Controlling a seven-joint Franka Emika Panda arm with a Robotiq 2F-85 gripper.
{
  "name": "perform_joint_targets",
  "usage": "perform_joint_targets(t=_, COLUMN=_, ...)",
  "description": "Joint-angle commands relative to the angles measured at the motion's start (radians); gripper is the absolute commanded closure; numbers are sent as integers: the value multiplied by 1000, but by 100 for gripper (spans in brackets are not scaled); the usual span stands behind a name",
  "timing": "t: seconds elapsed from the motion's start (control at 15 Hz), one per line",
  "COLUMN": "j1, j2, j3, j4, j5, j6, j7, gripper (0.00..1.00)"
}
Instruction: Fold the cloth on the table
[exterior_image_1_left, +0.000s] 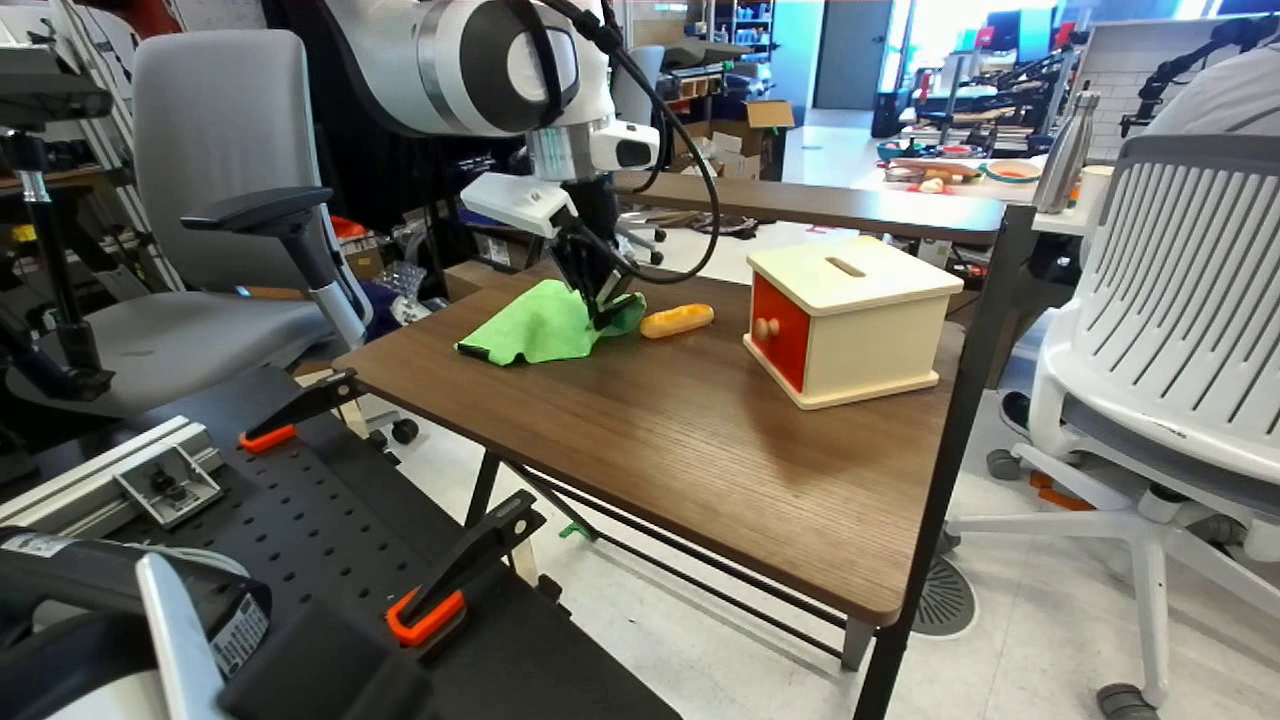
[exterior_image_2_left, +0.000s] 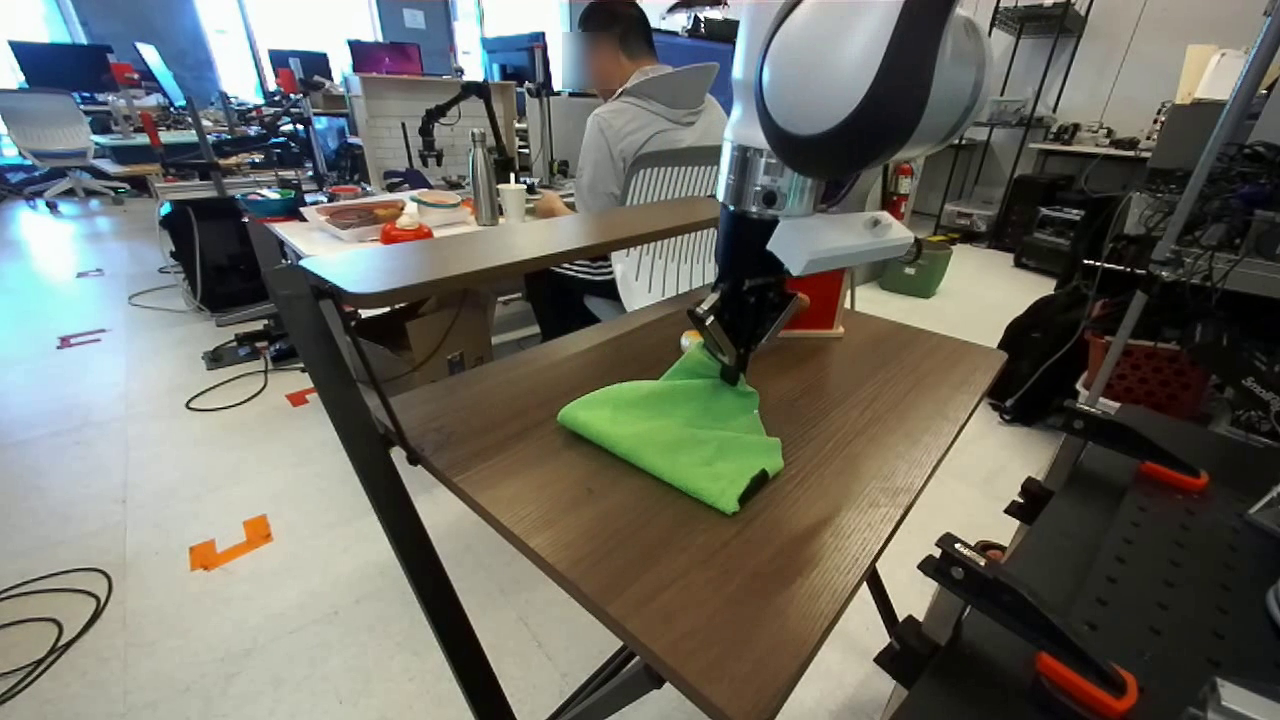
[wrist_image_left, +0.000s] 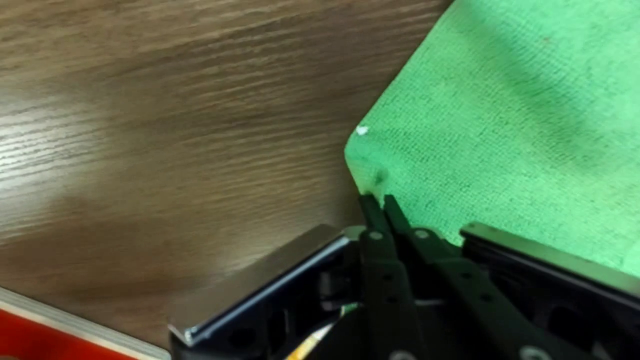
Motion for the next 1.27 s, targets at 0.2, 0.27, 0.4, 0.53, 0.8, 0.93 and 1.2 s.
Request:
perform_joint_targets(t=0.2, j1=-21, j2=88, j3=-22, j4=83, j5=35, j6=-31, j7=-6, gripper=71)
perform_joint_targets(t=0.27, j1=-19, j2=87, j3=-24, j4=84, j5=36, j6=-33, j7=-3, gripper=64)
perform_joint_targets(t=0.4, j1=-15, j2=87, j3=-29, j4=87, j5=34, j6=-37, j7=0, gripper=50)
perform_joint_targets(t=0.53, j1=-13, j2=64, j3=-24, j4=68, j5=38, j6=-35, j7=3, gripper=35)
perform_joint_targets(t=0.8, j1=-6, j2=-47, j3=8, j4=-44, j5=59, j6=8, j7=5, gripper=5)
perform_joint_targets(t=0.93, j1=-10, j2=-141, j3=42, j4=-143, j5=79, j6=46, j7=-7, gripper=0)
perform_joint_targets(t=1.2, j1=-2, j2=-150, j3=57, j4=-144, j5=84, j6=38, j7=-14, gripper=0)
